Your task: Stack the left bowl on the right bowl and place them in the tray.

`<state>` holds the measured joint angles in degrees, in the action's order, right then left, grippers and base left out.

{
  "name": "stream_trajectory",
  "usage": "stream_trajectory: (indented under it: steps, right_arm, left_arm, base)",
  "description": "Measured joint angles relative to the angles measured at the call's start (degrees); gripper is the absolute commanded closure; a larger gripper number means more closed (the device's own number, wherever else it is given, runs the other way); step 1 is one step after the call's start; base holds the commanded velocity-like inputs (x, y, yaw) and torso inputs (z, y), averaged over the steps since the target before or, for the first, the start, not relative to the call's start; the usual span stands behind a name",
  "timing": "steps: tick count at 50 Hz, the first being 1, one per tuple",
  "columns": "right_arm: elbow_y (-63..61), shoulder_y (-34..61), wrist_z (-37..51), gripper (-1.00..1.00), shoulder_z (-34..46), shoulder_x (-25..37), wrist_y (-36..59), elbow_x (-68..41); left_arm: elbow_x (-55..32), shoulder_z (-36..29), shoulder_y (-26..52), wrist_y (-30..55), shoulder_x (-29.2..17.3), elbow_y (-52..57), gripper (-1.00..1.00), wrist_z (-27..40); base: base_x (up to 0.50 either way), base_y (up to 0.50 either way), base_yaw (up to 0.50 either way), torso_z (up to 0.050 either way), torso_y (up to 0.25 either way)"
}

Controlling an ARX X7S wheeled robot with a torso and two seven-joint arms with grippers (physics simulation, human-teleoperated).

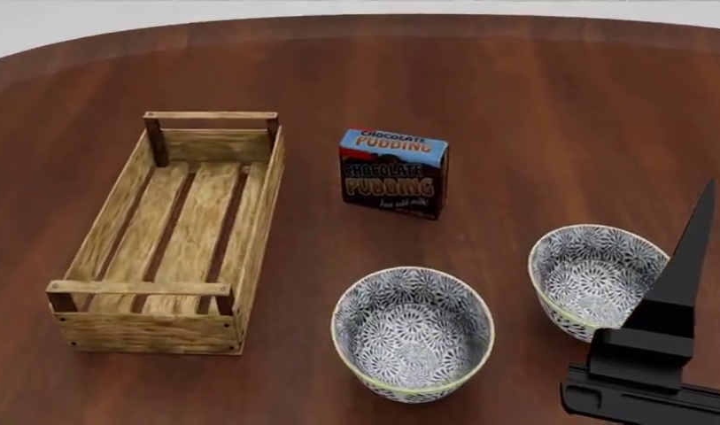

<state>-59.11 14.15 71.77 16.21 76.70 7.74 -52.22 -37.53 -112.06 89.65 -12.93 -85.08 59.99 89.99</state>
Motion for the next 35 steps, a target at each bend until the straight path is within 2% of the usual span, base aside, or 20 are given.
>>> stream_trajectory:
  steps: [13,35]
  right_arm:
    - [0.1,0.8,0.0,-1.00,1.1,0.1,0.0,0.3]
    - [0.8,0.0,-0.1,-1.00,2.2,0.3,-1.5,1.7]
  left_arm:
    - [0.5,-3.0,2.3,-0.3,-0.3,0.0,-1.00,0.0]
    - [0.9,-3.1,2.1,0.9,-0.4,0.0,-1.00,0.0]
  base:
    - [0.36,0.26,0.00,0.000,0.001]
    - [0.43,0.25,0.00,0.000,0.001]
